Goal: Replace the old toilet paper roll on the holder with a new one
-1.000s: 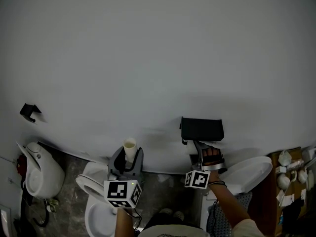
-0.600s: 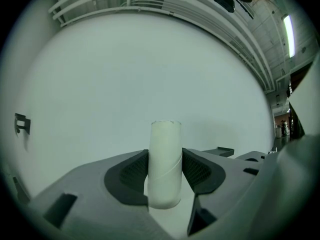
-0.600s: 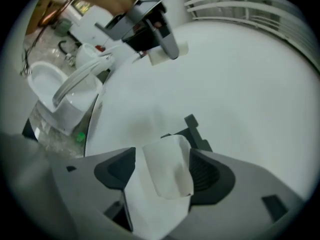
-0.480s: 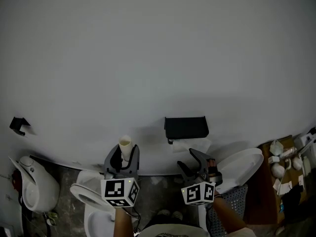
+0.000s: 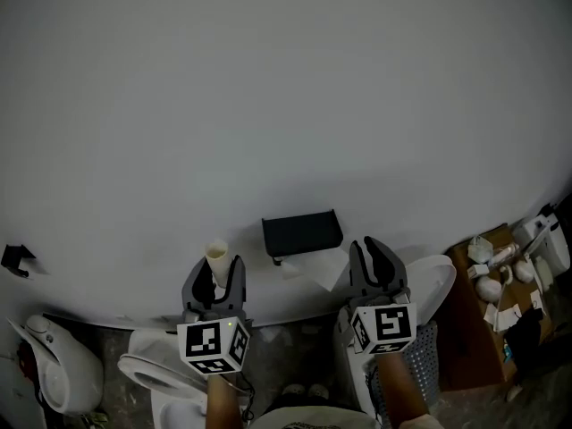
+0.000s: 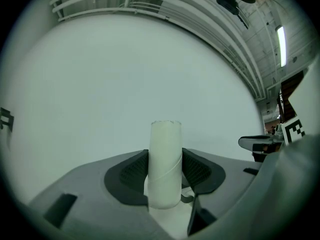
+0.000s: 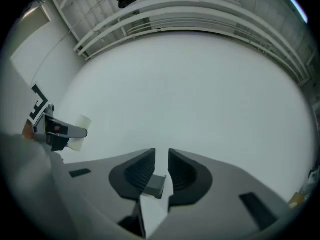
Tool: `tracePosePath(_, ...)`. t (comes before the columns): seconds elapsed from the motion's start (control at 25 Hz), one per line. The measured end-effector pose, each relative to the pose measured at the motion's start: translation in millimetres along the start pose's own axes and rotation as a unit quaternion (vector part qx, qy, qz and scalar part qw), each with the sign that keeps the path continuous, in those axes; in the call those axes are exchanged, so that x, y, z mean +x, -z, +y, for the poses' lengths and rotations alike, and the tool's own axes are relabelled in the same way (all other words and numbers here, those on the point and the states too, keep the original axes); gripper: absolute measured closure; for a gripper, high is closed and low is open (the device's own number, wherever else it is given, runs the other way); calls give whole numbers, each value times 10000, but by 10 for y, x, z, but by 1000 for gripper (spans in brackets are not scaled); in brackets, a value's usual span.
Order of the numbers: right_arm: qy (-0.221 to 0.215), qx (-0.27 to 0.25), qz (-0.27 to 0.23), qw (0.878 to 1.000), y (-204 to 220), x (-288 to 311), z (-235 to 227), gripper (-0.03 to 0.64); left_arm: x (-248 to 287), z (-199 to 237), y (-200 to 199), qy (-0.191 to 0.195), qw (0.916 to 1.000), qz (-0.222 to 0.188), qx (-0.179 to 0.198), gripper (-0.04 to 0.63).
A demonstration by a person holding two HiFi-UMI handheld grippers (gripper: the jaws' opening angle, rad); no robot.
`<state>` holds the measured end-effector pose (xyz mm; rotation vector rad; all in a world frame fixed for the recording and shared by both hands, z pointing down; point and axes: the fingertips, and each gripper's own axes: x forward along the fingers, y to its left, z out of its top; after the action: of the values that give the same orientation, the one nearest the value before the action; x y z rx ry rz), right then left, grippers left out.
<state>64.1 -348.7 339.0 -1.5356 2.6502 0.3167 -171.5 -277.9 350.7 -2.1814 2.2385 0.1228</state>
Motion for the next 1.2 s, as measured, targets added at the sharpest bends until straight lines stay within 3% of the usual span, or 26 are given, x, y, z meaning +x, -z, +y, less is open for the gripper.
tracePosePath(0.44,324,695,210,9968,132,-39,-239,584,110,-138,-79,78,9999,-67,-28,393)
tracePosePath(0.76,615,352,435,9965,197,-17,-378,598,129,-170,-73,95,9999,-46,25,393)
tracePosePath(1.2,511,537,429,9963,225,29,-363,609,159,-163,-54,61,10000,-10,52,393)
